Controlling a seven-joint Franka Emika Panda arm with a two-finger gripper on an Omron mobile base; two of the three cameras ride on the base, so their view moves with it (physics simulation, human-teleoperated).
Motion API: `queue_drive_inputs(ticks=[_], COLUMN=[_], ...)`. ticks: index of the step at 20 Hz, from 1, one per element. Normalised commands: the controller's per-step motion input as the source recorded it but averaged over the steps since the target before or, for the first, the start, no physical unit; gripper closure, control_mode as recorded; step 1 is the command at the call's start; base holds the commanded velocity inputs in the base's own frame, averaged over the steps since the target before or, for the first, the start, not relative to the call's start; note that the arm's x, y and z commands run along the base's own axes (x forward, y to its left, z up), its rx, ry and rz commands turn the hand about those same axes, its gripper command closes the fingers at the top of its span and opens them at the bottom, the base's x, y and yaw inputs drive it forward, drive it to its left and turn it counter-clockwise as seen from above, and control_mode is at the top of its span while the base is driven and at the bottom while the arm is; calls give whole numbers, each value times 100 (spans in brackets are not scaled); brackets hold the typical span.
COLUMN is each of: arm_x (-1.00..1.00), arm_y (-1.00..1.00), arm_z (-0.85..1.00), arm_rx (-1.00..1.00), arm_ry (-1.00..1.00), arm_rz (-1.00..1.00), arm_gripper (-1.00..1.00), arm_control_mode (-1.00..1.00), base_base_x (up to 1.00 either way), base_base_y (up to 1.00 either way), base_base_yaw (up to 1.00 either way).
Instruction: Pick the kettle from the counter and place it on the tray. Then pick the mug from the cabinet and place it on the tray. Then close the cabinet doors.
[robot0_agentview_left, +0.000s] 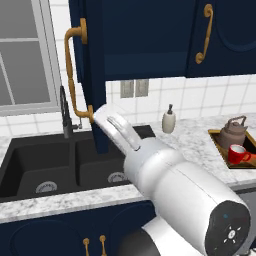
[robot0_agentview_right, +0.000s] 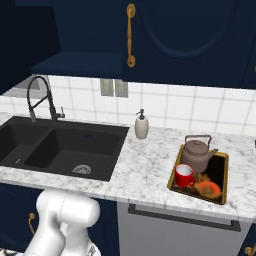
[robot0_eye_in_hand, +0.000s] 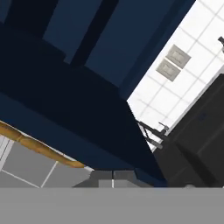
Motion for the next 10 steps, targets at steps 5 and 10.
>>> queue_drive_inputs(ticks=[5, 10], arm_x=[38, 79], arm_y=[90, 85], arm_z=[-47, -51], arm_rx=[0, 0], arm_ry=[-16, -9], arm_rz=[-20, -27], arm_gripper=[100, 100], arm_control_mode=[-100, -100], base_base_x=[0, 0], base_base_y=[0, 0], base_base_yaw=[0, 0])
